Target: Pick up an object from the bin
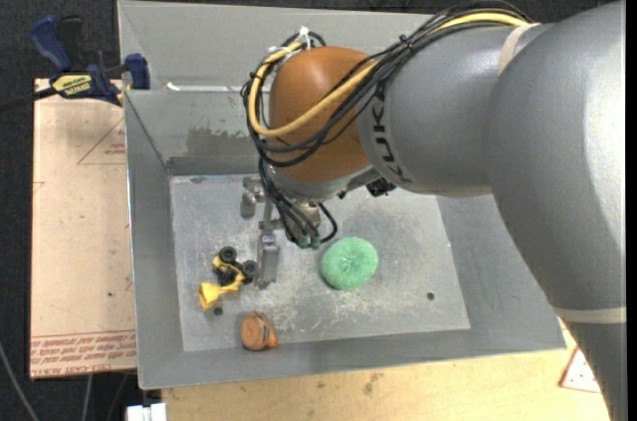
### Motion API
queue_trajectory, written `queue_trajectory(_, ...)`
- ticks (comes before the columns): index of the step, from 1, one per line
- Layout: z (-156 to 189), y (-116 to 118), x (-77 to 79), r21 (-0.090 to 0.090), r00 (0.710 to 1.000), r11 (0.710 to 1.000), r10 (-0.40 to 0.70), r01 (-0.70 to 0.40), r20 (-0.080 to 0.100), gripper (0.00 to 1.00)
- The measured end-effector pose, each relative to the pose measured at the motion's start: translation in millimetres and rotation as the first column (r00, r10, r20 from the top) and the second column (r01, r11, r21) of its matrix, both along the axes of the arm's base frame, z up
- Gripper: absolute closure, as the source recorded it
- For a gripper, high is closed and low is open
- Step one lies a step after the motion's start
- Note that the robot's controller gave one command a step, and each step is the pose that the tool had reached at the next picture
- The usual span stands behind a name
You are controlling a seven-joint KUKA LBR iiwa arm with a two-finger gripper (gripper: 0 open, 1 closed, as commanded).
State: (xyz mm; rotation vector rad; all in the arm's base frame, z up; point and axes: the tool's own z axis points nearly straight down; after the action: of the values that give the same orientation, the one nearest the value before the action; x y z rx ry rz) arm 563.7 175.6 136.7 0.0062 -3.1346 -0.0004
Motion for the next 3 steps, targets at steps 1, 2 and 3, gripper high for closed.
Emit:
queue_trajectory(1, 4.6, -0.7, 1.9, 0.001, 1.000, 1.000, -0.003, 0.003, 0.007, 0.00)
queue_trajectory(2, -2.0, 0.4, 3.3, 0.002, 1.000, 1.000, 0.018, -0.018, 0.014, 0.00)
queue_trajectory(3, -50.5, 6.1, 5.8, 0.001, 0.972, 0.972, 0.235, -0.235, 0.010, 0.00)
